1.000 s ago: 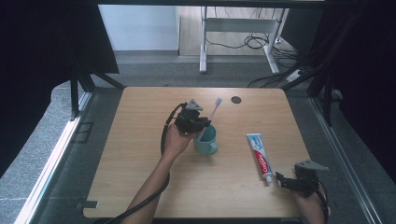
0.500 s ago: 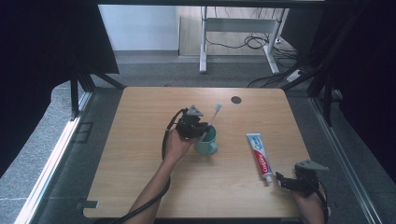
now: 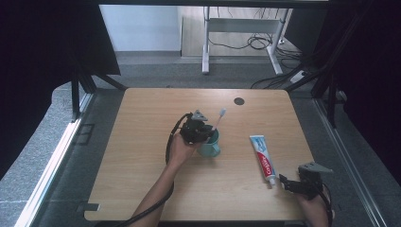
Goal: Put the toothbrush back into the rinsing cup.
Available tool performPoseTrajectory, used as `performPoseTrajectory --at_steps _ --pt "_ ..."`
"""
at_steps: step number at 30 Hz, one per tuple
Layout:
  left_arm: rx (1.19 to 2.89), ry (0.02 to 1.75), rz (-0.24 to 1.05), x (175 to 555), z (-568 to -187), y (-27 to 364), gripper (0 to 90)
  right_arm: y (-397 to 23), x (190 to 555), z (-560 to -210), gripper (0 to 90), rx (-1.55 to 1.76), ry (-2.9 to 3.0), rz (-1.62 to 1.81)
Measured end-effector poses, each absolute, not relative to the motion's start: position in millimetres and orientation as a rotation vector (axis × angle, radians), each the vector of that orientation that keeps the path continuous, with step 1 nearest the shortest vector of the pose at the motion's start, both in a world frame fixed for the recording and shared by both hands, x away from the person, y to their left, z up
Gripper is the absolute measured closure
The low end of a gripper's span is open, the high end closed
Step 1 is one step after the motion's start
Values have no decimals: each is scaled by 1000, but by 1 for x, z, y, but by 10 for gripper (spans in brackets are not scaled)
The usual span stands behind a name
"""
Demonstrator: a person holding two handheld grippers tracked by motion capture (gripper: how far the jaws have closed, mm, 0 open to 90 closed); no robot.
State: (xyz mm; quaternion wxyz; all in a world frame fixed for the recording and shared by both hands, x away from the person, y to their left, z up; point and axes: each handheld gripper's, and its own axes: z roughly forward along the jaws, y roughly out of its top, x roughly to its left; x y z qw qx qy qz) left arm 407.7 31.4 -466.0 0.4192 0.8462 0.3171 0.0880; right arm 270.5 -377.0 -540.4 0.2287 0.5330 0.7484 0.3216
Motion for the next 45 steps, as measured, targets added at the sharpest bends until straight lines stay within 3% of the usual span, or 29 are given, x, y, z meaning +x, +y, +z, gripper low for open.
performPoseTrajectory --at_steps 24,31,37,45 --pt "2190 828 202 409 -473 26 760 -377 270 -540 125 1468 2060 886" --pt "2197 832 205 409 -474 27 687 -377 271 -540 125 1467 2060 885" --pt "2181 827 225 408 -469 27 556 -377 271 -540 125 1468 2060 885" --pt "2170 812 248 406 -459 31 452 -377 270 -540 125 1468 2060 885"
